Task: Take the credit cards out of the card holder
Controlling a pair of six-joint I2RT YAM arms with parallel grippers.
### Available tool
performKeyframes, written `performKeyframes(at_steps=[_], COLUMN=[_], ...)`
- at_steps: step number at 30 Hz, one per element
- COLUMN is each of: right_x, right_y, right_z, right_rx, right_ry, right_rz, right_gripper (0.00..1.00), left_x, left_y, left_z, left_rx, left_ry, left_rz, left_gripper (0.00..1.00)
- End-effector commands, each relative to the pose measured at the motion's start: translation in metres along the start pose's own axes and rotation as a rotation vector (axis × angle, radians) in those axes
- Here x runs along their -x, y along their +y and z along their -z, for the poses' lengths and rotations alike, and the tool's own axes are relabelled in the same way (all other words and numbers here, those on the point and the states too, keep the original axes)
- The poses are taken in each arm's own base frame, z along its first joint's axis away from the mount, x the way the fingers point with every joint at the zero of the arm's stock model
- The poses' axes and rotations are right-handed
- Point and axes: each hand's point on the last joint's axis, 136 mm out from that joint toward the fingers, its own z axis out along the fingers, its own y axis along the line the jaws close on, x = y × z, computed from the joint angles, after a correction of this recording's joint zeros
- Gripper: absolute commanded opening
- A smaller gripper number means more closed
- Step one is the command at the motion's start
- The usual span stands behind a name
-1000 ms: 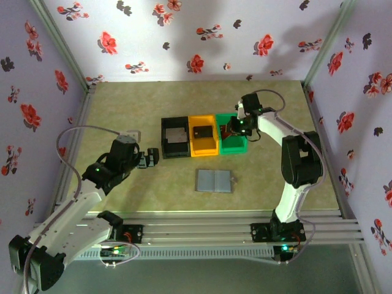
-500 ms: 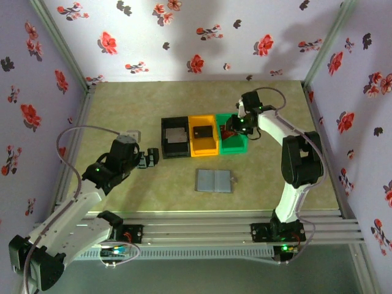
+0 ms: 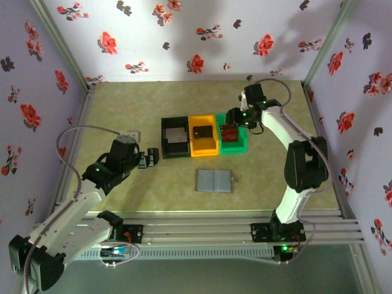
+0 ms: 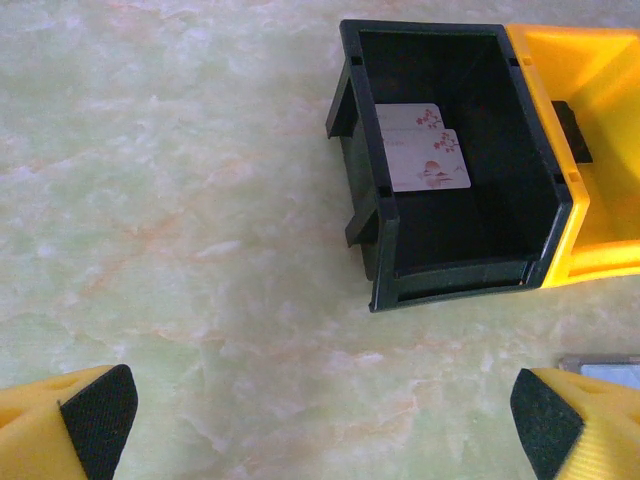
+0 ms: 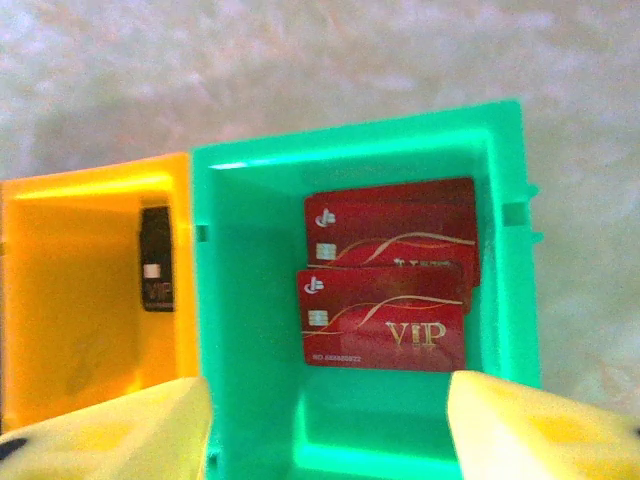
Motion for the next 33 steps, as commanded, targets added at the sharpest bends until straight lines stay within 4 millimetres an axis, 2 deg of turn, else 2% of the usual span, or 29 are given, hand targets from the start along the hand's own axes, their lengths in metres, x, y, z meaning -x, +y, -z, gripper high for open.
performKeyframes(at_steps=[1,2,3,5,8,17,21,28,33], right_x=[0.028,0.029,0.029,0.026,0.018,-0.012,-0.02,-0.035,-0.051], right_y=[0.019,0.019,0.019,0.017,0.014,-0.031,-0.049,-0.099,-0.123], right_z=[0.068,0.08,0.09,0.106,0.117,0.12,0.127,0.147,0.142], right_rx=[0.007,0.004,0.001,-0.008,-0.015,-0.187,-0.255,-0.452,-0.514], right_ry=[-0.23,-0.274,-0.309,-0.362,-0.412,-0.458,-0.518,-0.751,-0.909], right_rz=[0.073,0.081,0.087,0.107,0.13,0.087,0.041,-0.038,-0.014], right_gripper=[0.82,0.93,0.99,0.99,0.99,0.99,0.99,0.99,0.99], left_x=[0.0,0.001,0.001,0.003,0.006,0.011,0.008,0.013,0.008], left_y=[0.01,0.011,0.012,0.016,0.021,0.041,0.044,0.061,0.069], left_z=[-0.001,-0.001,-0.001,0.001,0.003,0.013,0.015,0.02,0.012], left_rx=[0.045,0.052,0.057,0.076,0.097,0.185,0.173,0.265,0.307], left_ry=[-0.018,-0.023,-0.03,-0.048,-0.08,-0.172,-0.226,-0.293,-0.278], left_rz=[-0.036,-0.035,-0.041,-0.05,-0.058,-0.05,-0.056,-0.034,-0.035], left_gripper=[1.0,1.0,1.0,1.0,1.0,1.0,1.0,1.0,1.0])
